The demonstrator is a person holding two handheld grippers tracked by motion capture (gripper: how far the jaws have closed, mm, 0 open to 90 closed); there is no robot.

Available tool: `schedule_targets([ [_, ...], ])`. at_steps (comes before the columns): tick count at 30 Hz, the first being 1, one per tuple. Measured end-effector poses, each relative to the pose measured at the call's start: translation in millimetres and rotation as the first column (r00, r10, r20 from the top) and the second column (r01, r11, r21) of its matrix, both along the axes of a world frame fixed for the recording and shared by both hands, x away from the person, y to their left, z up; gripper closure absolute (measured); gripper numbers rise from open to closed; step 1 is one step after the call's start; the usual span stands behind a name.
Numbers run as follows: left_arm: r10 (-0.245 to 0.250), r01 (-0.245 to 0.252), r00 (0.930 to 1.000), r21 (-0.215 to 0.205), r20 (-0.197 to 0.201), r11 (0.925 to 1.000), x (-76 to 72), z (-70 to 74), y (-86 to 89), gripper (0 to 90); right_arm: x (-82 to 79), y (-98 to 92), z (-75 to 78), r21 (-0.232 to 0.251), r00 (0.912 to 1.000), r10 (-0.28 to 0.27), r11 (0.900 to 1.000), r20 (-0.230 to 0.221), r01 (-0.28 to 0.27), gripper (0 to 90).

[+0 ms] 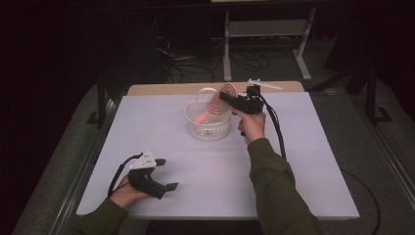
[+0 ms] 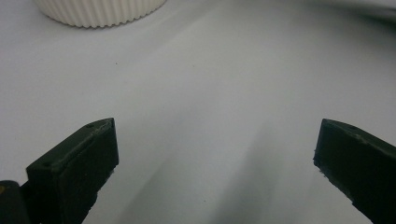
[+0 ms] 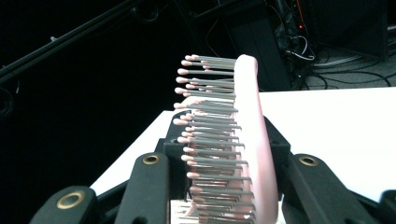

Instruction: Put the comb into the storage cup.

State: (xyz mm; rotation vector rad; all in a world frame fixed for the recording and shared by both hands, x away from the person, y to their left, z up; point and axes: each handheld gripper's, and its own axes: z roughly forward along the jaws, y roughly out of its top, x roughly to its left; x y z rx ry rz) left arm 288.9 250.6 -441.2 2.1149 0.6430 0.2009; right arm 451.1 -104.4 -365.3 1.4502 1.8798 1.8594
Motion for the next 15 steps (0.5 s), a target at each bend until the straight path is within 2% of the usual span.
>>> schedule_targets([
  [15, -0.003, 0.003, 1.0000, 0.002, 0.000, 1.0000, 0.1, -0.2, 0.0, 0.0, 3.0, 1.6, -10.5, -0.008, 0.9996, 0.000, 1.000, -0.028, 0.000, 62.9],
])
